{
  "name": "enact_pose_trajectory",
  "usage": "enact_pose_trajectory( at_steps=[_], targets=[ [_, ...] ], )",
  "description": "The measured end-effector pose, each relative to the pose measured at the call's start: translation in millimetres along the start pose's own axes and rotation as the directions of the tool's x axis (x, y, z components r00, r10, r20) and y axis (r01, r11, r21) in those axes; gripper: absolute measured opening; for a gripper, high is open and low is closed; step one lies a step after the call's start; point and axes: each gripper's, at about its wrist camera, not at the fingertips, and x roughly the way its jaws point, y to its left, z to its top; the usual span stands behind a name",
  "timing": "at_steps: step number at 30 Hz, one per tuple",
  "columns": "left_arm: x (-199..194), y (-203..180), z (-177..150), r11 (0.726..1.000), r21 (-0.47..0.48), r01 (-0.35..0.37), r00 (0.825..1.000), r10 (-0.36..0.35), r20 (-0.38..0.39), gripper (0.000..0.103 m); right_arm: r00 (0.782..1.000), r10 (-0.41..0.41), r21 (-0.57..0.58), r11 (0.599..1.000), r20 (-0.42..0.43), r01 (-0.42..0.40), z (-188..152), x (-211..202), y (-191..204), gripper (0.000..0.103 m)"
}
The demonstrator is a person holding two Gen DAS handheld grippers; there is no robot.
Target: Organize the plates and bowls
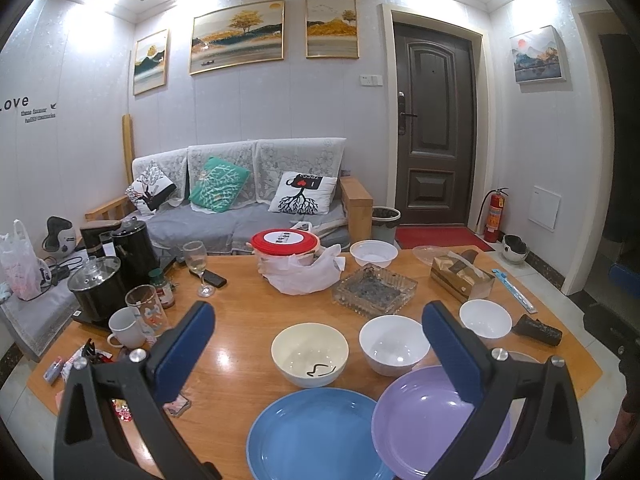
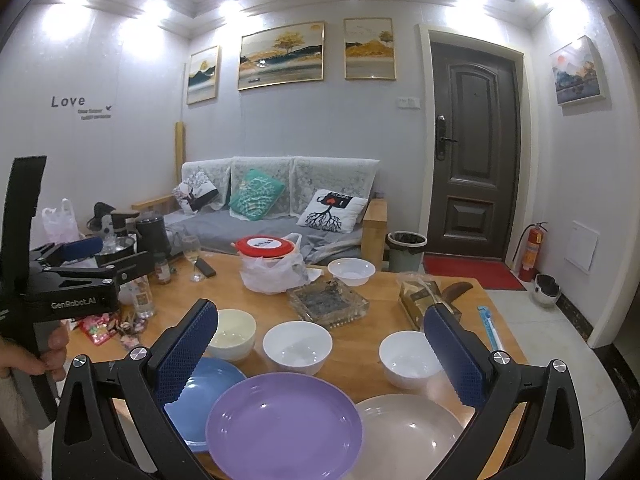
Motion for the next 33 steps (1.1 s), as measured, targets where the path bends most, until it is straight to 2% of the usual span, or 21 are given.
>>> enact_pose_trajectory(
  at_steps=[7,10,13,14,16,18,19,22,24,26,28,31,33],
  targets=[
    [1.1,-3.0,-2.4,0.999,0.003,0.035,0.999,-0.035,-0.004,0.103,0.999,-0.029,0.009,1.000,0.019,0.029,-2.6,-2.2,-1.2,0.102],
    [3.0,-3.9,-4.3,0.998,0.004,0.061,0.998,-0.061,-0.016,0.103,1.000,-0.002,0.026,1.000,0.005,0.002,-4.9,-0.5,-4.3,0.102],
    [8.6,-2.4,-7.6,0.995,-0.004,0.104,0.994,-0.104,-0.034,0.102,0.999,-0.032,0.023,0.999,-0.039,0.033,-10.7,6.5,-8.9,0.100],
    [12.6,-0.7,-9.2,0.993,-0.014,0.120,0.992,-0.120,-0.048,0.102,0.997,-0.040,0.023,0.999,-0.065,0.041,-13.7,10.4,-10.6,0.098],
    [25.4,3.8,-14.8,0.987,-0.045,0.154,0.983,-0.158,-0.093,0.102,0.991,-0.046,0.039,0.998,-0.123,0.051,-24.4,20.9,-17.5,0.079],
    [40.1,8.7,-22.9,0.978,-0.089,0.190,0.969,-0.202,-0.145,0.101,0.981,-0.050,0.061,0.996,-0.189,0.063,-39.5,33.2,-25.3,0.070],
    [50.0,11.3,-29.8,0.969,-0.116,0.217,0.956,-0.235,-0.175,0.099,0.972,-0.048,0.071,0.995,-0.231,0.066,-49.4,41.3,-29.7,0.067],
    [79.6,13.8,-53.6,0.954,-0.174,0.244,0.919,-0.285,-0.274,0.081,0.934,-0.052,0.105,0.990,-0.354,0.095,-83.2,65.8,-43.3,0.054],
    [100.5,11.2,-73.3,0.944,-0.216,0.249,0.882,-0.313,-0.352,0.060,0.912,-0.044,0.136,0.985,-0.407,0.108,-102.9,76.7,-52.7,0.050],
    [119.8,8.0,-93.7,0.931,-0.273,0.241,0.841,-0.341,-0.420,0.049,0.887,-0.033,0.169,0.978,-0.460,0.124,-122.6,88.0,-61.2,0.047],
    [133.0,0.5,-109.8,0.925,-0.287,0.248,0.808,-0.361,-0.465,0.039,0.865,-0.018,0.200,0.970,-0.502,0.136,-138.5,96.4,-66.3,0.041],
    [143.8,-9.6,-130.8,0.922,-0.293,0.254,0.779,-0.375,-0.502,0.033,0.849,0.013,0.225,0.966,-0.528,0.125,-152.2,104.9,-64.9,0.038],
    [146.5,-13.6,-138.0,0.920,-0.297,0.254,0.767,-0.379,-0.518,0.026,0.843,0.018,0.226,0.966,-0.538,0.123,-155.4,107.3,-63.6,0.037]
  ],
)
